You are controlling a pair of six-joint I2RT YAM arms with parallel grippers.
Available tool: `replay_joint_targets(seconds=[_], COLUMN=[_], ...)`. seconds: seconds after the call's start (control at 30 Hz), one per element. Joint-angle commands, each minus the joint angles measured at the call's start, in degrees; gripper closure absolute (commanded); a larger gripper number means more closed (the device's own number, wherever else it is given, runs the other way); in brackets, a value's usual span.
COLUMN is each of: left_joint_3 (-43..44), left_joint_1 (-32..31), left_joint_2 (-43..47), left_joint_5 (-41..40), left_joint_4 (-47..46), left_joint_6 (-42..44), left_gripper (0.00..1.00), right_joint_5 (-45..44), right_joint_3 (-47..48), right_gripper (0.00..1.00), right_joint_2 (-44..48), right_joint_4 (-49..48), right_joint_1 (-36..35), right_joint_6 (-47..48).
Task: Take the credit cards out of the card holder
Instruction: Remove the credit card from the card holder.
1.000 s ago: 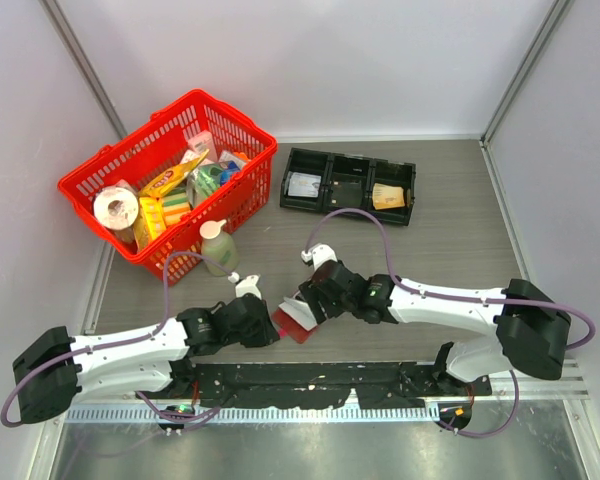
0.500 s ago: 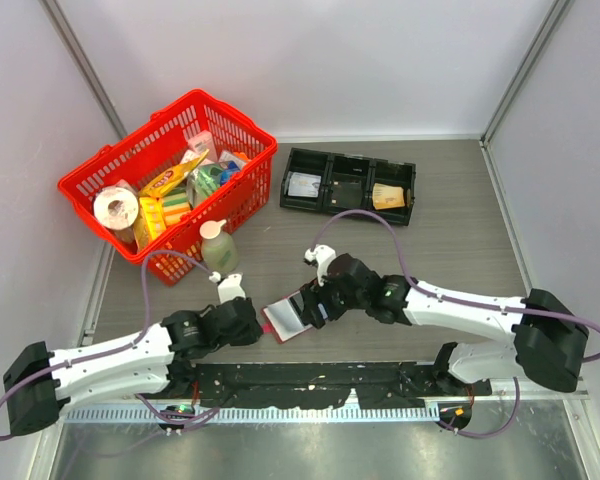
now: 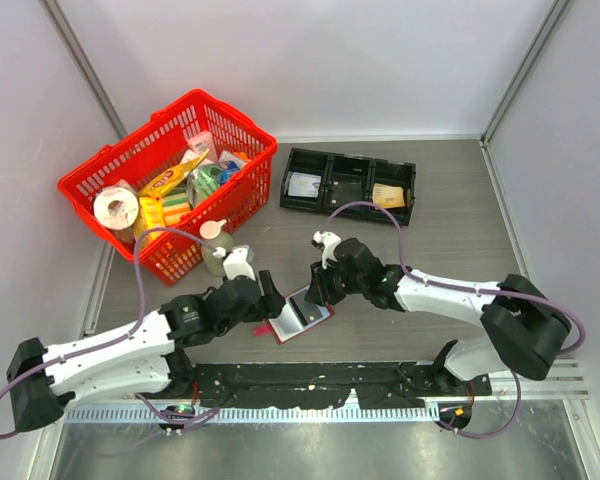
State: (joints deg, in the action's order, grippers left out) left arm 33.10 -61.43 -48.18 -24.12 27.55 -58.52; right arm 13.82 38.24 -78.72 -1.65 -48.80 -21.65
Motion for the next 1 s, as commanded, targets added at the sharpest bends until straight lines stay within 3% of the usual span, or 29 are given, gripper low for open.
replay_joint_targets(seconds=[0.0,0.2,0.5,0.77,0.97], left_joint_3=[0.8,-4.6,-14.7,-18.3,-17.3], left_joint_1=[0.0,0.0,0.0,0.1,0.1], left_joint_2=[-6.2,-12.4,-12.9,-10.1,-8.2], left_joint_5=[3.8,3.9,2.8,4.4,4.5], left_joint_4=[-12.5,-26.0,-36.8,-33.4,-36.0], left_joint_6=[0.4,-5.1,-14.5,-16.9,-16.0], left_gripper=[0.36,0.38,0.44,0.46,0.47], right_joint_5=[3.5,5.4,6.5,6.4,6.0], right_joint_3=[-1.4,-3.5,-7.3,-8.9,-9.3], right_gripper=[0.74,0.77,0.78,0.78,0.78], right_joint_2=[-3.2,-6.7,-8.8,-8.5,-7.9], right_joint_4=[-7.8,-11.1,-14.3,-14.3,-14.6], right_joint_1=[1.7,3.5,4.8,5.6,5.8], right_joint_6=[-2.3,-3.8,-6.6,-7.7,-8.1])
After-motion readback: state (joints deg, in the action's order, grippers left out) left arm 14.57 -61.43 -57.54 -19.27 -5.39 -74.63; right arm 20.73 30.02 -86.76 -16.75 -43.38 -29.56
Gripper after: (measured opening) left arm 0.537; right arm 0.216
